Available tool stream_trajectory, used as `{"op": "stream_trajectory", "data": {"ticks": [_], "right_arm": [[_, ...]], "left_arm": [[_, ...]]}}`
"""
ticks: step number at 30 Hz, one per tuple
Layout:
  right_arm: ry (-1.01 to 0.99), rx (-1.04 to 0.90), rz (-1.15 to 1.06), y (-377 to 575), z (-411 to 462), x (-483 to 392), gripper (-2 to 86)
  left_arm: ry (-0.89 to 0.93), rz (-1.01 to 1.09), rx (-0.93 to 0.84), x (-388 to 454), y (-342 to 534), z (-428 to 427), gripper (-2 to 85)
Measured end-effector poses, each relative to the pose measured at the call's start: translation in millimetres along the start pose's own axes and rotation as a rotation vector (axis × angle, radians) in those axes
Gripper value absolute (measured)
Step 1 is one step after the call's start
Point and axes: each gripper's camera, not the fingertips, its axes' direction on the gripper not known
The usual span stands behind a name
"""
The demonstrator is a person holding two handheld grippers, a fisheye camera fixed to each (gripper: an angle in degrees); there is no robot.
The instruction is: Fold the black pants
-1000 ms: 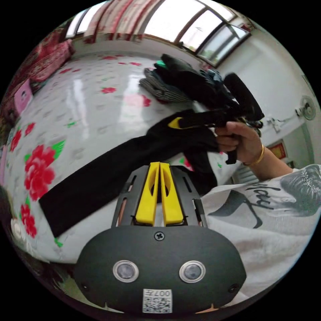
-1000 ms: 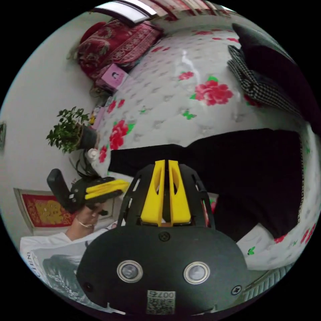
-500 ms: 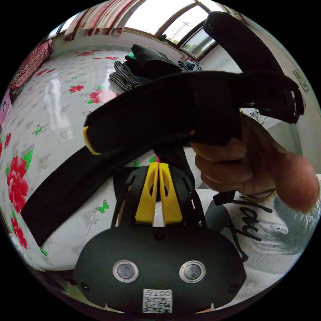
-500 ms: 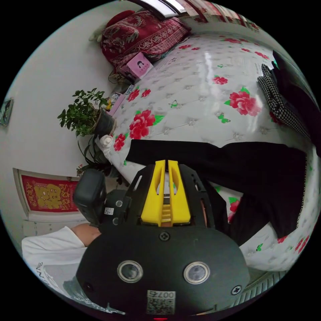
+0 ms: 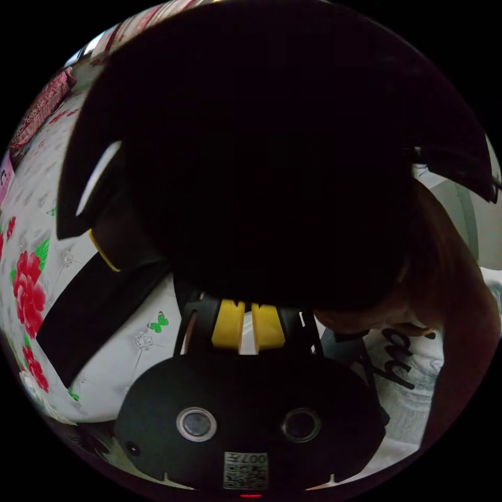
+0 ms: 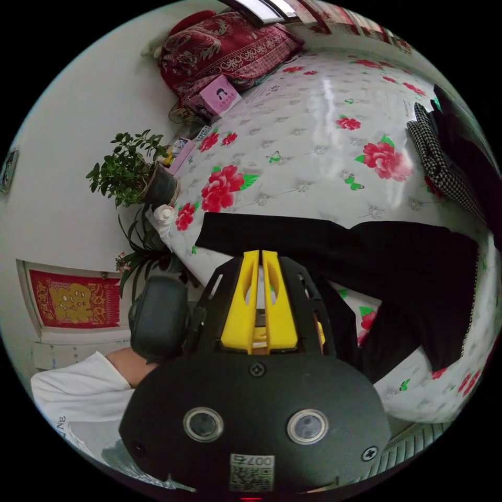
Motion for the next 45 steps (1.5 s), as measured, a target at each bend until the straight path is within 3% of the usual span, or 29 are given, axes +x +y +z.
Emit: {"op": "stream_trajectory", "data": {"ticks": [45], "right_arm": [[-0.077,-0.059,0.050,-39,68,25,-0.3]], "left_arm": [[-0.035,-0.065,-0.062,6,-8,55,-0.8]]}}
